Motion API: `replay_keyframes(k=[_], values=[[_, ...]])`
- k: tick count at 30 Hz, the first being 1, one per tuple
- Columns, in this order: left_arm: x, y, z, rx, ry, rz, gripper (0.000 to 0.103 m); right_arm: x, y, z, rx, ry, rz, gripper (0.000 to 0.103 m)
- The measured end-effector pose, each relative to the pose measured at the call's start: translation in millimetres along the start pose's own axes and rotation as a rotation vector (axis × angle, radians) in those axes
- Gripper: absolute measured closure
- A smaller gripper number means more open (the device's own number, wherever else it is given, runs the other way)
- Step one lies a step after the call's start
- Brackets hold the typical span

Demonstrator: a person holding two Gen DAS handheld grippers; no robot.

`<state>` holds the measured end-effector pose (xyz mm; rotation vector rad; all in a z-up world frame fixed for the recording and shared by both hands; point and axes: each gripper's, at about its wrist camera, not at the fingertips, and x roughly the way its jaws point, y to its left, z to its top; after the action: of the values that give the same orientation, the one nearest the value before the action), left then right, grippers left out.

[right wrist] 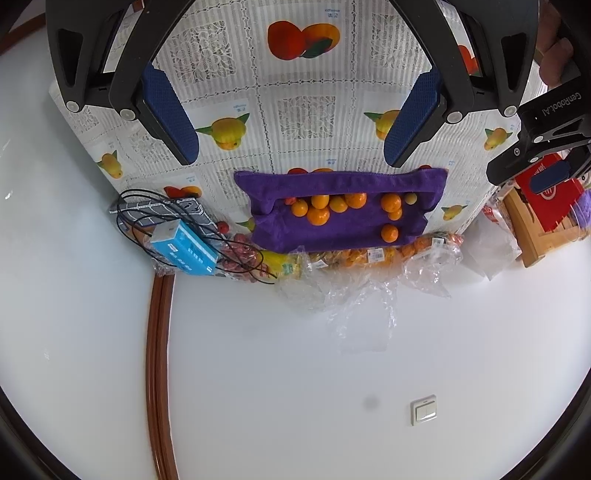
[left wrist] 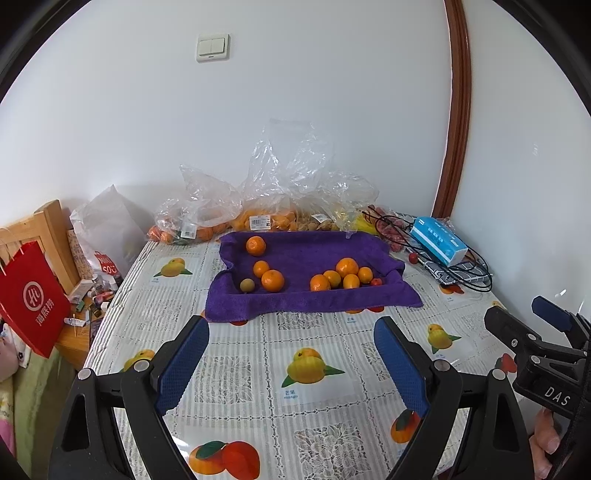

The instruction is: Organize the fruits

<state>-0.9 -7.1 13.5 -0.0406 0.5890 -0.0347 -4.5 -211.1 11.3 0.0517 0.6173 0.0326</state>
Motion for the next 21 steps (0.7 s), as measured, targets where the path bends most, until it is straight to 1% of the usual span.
replay_keyframes(k=[18, 21], values=[[4.3, 2.4, 0.3, -0.012, 0.013, -0.005, 0.012, -1.1, 3.3, -1.8, -0.008, 0.002, 0.000, 0.003], [2.9, 1.6, -0.3, -0.008, 0.003, 0.000, 0.012, -1.9, 3.3, -1.2, -0.006, -0.002, 0.000, 0.003]])
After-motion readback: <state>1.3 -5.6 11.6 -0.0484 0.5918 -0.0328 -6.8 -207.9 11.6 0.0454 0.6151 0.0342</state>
